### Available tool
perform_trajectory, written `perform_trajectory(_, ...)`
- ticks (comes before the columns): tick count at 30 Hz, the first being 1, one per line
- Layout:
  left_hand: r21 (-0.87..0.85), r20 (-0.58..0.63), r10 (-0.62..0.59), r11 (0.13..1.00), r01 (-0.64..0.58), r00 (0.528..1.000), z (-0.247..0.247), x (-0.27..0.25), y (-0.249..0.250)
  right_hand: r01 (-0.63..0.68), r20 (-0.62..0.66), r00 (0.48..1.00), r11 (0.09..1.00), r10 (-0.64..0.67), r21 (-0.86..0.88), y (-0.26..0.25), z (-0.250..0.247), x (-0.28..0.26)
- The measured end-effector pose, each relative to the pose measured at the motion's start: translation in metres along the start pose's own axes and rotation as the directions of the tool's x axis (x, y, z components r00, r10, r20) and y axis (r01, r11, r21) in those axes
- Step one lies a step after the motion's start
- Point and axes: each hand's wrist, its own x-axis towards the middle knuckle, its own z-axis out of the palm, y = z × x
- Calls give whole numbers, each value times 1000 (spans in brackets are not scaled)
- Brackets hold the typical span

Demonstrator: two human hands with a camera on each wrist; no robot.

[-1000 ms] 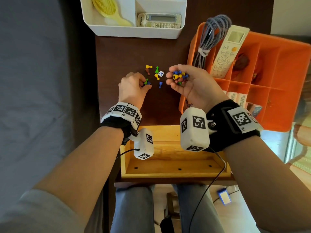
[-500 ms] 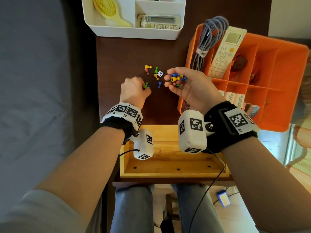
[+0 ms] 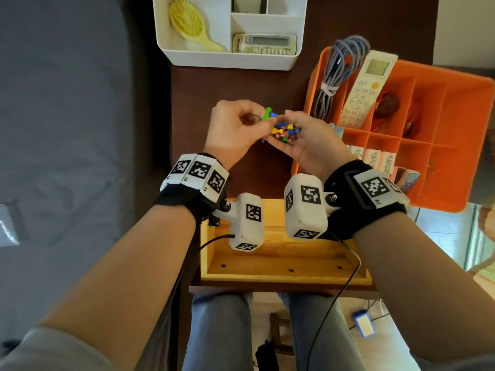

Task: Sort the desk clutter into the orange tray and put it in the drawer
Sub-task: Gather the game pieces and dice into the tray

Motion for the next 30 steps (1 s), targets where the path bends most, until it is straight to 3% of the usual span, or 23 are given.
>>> perform_trajectory(5, 349, 127, 52, 932, -94, 991, 5, 2, 8, -37, 29, 999, 999, 36, 16, 5, 3, 0)
perform_trajectory(10, 298, 127, 117, 943, -150, 985, 5, 1, 7, -40, 68, 997, 997, 35, 61, 7, 0, 1)
perform_trajectory(15, 131, -54, 155, 980, -147, 986, 4, 0, 0, 19, 75, 997, 999, -22, 35, 4, -3, 1)
perform_trajectory(18, 103, -206, 121, 990, -101, 971, 2, 6, -12, 60, 67, 996, 998, -59, -12, 0, -5, 0)
perform_trajectory(20, 177, -253, 81, 984, -36, 964, 1, 12, -25, 81, 65, 995, 997, -80, -16, -3, -7, -1)
perform_trajectory(24, 385, -158, -34, 918, 93, 987, 7, 17, -46, 130, 39, 991, 991, -129, -18, -10, -15, -1)
perform_trajectory(30, 519, -60, -85, 848, 104, 995, 20, 22, -52, 129, 20, 991, 990, -130, 60, -15, -24, -1)
